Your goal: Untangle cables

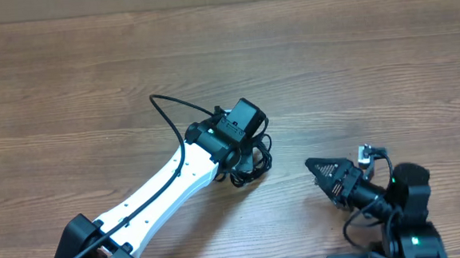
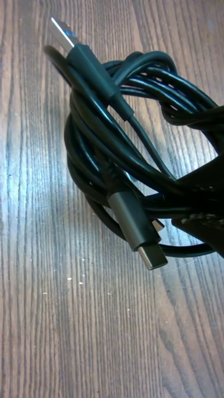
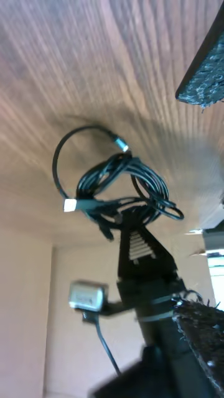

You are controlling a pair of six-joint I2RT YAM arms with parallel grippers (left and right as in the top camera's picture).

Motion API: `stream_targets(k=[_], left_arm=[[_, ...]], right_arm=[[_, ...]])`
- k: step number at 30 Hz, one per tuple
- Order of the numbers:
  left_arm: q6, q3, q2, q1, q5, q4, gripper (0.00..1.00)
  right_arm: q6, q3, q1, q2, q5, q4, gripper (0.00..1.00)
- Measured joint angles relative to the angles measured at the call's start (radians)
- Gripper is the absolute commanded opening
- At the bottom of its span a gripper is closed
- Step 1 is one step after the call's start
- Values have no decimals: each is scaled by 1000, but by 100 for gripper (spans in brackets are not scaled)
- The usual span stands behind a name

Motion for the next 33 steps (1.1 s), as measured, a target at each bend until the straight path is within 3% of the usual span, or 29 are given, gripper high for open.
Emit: stream_targets(k=[10,15,19,23,26,33], left_arm=[[0,0,0,0,3,0,4],[48,0,0,0,3,2,4],[88,0,0,0,3,2,4],[116,0,0,0,11,34,4],[161,0,0,0,59,68,4],[211,0,0,0,220,146,4]], right_arm=[[-10,17,0,300,-85,45,100],[-19,17,3,375,-97,15,88],[-15,17,39,412,-100,7,86],[34,17,76,425,-99,16,83],[89,17,106,425,-99,28,74],[310,23,208,427,-36,232,65]])
